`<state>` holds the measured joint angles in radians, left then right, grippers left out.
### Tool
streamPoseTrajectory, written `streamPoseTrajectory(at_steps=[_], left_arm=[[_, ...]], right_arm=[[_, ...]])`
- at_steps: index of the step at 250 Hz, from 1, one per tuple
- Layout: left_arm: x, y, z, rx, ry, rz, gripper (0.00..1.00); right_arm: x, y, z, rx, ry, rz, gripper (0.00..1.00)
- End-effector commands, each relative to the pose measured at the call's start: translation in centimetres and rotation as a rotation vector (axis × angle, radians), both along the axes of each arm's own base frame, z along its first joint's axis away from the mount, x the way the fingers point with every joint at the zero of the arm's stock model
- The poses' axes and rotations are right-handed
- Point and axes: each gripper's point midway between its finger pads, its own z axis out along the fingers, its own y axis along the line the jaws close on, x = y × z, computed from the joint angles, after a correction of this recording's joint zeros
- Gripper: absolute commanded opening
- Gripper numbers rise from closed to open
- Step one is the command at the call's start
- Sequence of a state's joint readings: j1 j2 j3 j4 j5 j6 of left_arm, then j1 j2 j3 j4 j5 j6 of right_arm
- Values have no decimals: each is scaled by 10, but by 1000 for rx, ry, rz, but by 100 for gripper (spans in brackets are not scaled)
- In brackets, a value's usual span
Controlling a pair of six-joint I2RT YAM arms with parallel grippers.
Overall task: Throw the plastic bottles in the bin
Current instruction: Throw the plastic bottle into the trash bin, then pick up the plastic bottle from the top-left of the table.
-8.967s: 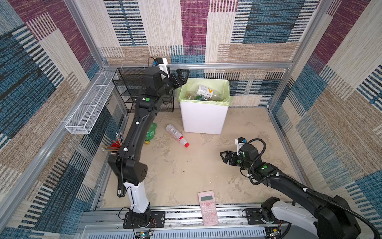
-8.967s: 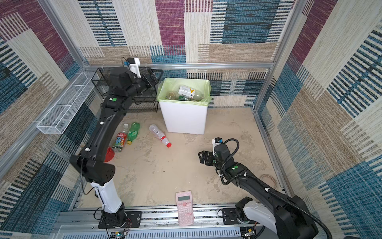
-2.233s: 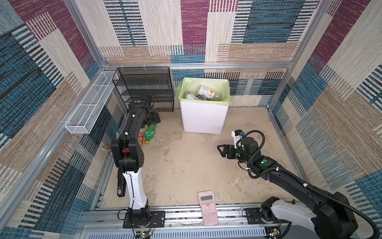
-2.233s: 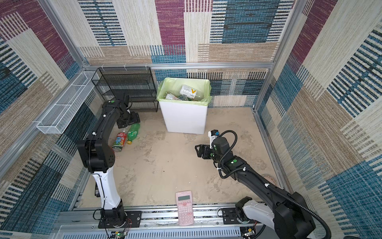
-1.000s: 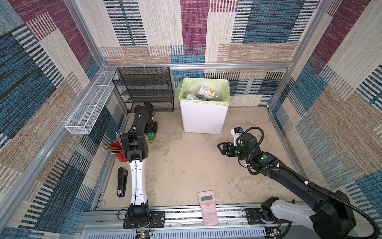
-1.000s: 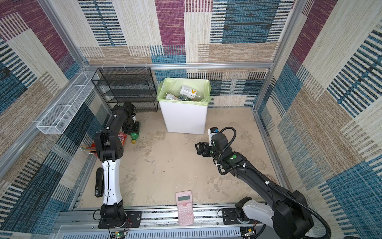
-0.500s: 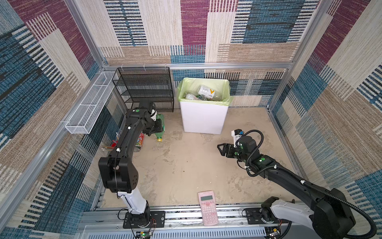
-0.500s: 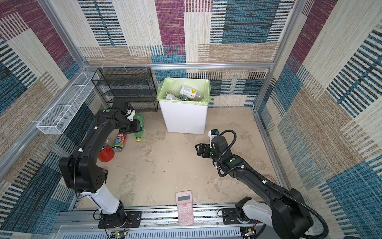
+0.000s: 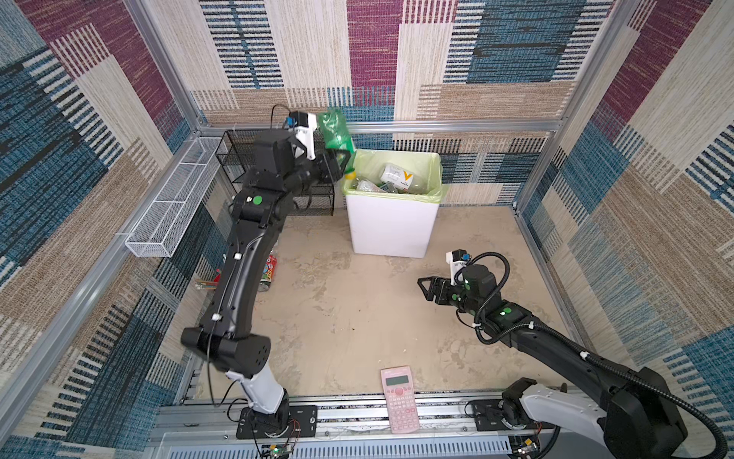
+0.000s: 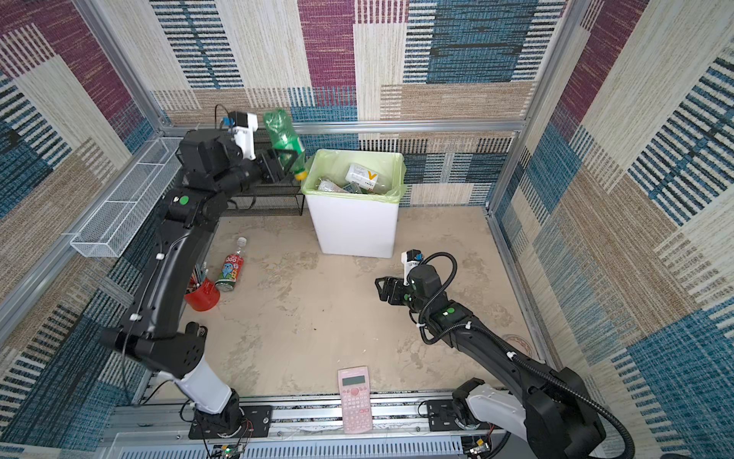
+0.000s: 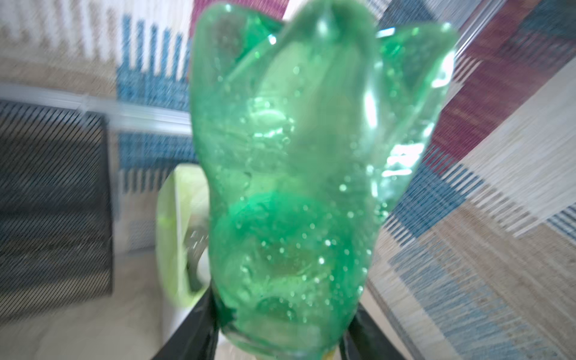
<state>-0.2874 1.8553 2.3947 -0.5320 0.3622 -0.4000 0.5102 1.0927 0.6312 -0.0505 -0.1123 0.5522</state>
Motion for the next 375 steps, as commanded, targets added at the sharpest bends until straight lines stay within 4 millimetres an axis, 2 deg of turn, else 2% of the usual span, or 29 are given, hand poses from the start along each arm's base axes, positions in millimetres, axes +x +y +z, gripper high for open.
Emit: streamPoseTrajectory(at_steps=[1, 16, 46, 56, 94, 115, 124, 137, 174, 203, 227, 242, 281, 308, 342, 375], left_arm=[[5, -25, 38, -125, -51, -86, 75], [7, -23, 56, -185, -103, -72, 86], [-5, -14, 92, -237, -215, -56, 88], [-8, -8, 97, -249, -235, -32, 90], [-30, 16, 105, -241, -236, 23, 86], [-39, 29, 94, -192, -190, 72, 82], [-39, 37, 80, -167, -145, 108, 82], [-37, 52, 49, -130, -57, 169, 81], [-39, 109, -75, -47, 289, 363, 79], [-53, 139, -165, 43, 535, 444, 78], [-64, 156, -223, 171, 710, 496, 78], [-68, 165, -252, 266, 801, 520, 77], [-68, 192, -312, 514, 1004, 581, 78], [-58, 206, -343, 660, 1082, 597, 82], [-38, 218, -368, 763, 1109, 580, 86], [-20, 236, -385, 811, 1149, 573, 89]], right_arm=[[1, -4, 10, 17, -27, -25, 81], [-2, -7, 11, 14, -28, -35, 81], [-6, -12, 12, 16, -30, -52, 81], [-7, -13, 12, 15, -28, -53, 81], [-7, -13, 13, 7, -24, -49, 81], [-6, -11, 12, 7, -21, -43, 81], [-6, -10, 11, 5, -17, -40, 80], [-5, -10, 8, 3, -11, -37, 80], [-5, -8, 4, 7, 0, -35, 80], [-7, -5, -3, 12, 20, -23, 80], [-9, -5, -8, 12, 34, -15, 79], [-11, -4, -11, 12, 42, -9, 80], [-11, -3, -12, 9, 47, 2, 79], [-11, -2, -12, 5, 51, 5, 79], [-12, -3, -9, 1, 53, 5, 80], [-13, -4, -9, -9, 62, 6, 80]])
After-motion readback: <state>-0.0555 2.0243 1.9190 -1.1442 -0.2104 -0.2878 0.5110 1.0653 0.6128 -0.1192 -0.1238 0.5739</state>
